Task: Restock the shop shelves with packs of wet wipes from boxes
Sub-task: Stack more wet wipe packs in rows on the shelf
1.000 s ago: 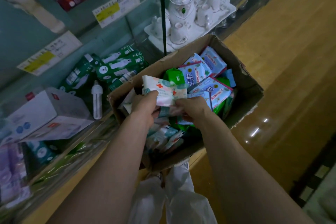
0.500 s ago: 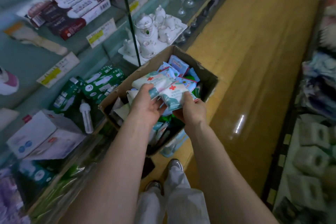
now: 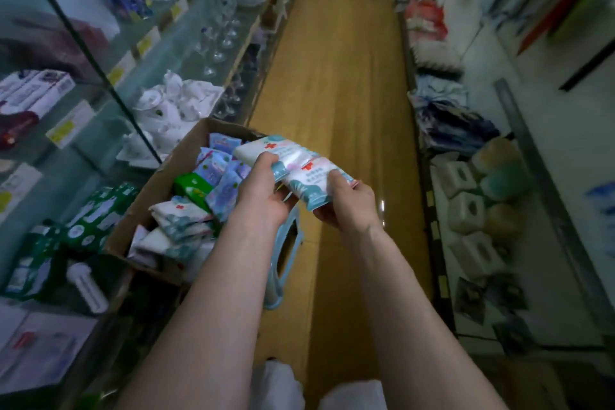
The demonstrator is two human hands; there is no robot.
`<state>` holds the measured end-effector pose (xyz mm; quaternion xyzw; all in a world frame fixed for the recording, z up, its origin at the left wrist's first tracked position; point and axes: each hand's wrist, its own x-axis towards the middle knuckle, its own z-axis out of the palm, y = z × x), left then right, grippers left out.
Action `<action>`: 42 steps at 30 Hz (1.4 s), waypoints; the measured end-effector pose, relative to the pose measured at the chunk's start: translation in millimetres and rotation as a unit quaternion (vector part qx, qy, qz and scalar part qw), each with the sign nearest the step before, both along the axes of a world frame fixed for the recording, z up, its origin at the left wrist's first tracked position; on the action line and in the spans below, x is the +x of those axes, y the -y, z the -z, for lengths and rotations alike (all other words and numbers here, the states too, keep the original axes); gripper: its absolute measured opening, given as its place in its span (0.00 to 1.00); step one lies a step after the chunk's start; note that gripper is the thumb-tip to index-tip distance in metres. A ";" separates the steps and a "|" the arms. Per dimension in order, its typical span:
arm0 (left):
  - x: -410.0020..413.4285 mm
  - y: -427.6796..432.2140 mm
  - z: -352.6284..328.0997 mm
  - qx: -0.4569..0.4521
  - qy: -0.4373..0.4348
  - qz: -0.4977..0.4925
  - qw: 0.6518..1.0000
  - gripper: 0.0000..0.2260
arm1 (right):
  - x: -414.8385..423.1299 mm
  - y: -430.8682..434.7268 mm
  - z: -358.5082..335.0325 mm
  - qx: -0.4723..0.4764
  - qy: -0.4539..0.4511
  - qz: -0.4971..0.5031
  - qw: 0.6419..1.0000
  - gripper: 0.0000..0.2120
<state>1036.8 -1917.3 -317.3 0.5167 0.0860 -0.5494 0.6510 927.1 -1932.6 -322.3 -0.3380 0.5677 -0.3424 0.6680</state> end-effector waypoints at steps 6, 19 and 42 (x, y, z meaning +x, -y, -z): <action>-95.6 26.7 -24.8 -0.033 0.016 0.100 0.994 0.17 | -99.1 1.9 -31.2 -0.027 0.023 0.092 0.995 0.12; -369.6 38.8 -69.6 -0.077 0.004 0.309 0.948 0.17 | -369.2 -23.7 -72.8 -0.112 -0.012 0.308 0.945 0.08; -685.8 92.3 -165.3 -0.145 0.030 0.709 0.690 0.08 | -662.0 -51.1 -160.4 -0.134 -0.179 0.559 0.798 0.13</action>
